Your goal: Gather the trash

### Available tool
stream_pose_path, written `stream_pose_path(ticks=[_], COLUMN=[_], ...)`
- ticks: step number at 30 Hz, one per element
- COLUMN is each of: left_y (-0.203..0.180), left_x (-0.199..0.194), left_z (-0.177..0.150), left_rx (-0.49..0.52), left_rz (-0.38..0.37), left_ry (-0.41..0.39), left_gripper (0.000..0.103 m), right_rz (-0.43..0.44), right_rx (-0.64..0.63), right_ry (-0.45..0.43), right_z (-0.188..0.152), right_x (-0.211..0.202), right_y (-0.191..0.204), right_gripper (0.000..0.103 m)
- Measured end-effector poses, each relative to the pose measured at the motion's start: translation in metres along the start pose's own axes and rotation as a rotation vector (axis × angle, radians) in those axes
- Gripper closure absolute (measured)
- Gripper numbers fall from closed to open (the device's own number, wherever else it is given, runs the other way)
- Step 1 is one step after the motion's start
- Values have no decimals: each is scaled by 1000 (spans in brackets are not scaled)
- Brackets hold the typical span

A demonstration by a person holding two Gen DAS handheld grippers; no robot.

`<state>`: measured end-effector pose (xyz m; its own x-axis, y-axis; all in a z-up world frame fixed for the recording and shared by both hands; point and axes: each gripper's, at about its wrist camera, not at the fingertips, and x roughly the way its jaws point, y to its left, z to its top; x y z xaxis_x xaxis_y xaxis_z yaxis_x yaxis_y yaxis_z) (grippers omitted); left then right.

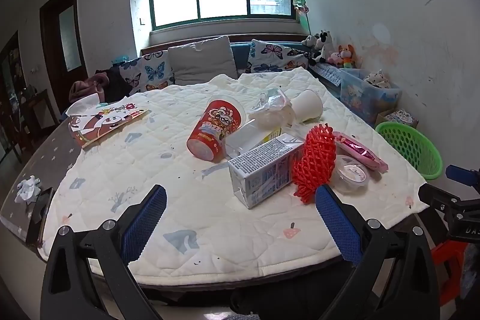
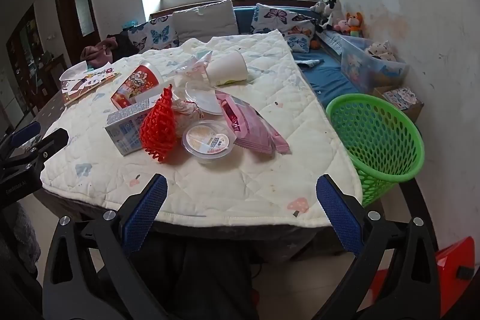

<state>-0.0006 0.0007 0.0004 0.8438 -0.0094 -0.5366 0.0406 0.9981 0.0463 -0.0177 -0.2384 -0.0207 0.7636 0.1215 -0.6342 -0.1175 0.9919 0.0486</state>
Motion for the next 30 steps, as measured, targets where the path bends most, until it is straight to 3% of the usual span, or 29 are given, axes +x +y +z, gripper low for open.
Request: stream_pose_path(ticks=[30], left_y=[1], left_x=[7], left_z=[-2], left_rx=[0], left_rz=[2], left_ry=[17], left_gripper=[7], right_rz=[11], right_rx=[1], right_ry=[25], right_z=[-1], right_x=[8], right_y=[2], right_gripper=[4])
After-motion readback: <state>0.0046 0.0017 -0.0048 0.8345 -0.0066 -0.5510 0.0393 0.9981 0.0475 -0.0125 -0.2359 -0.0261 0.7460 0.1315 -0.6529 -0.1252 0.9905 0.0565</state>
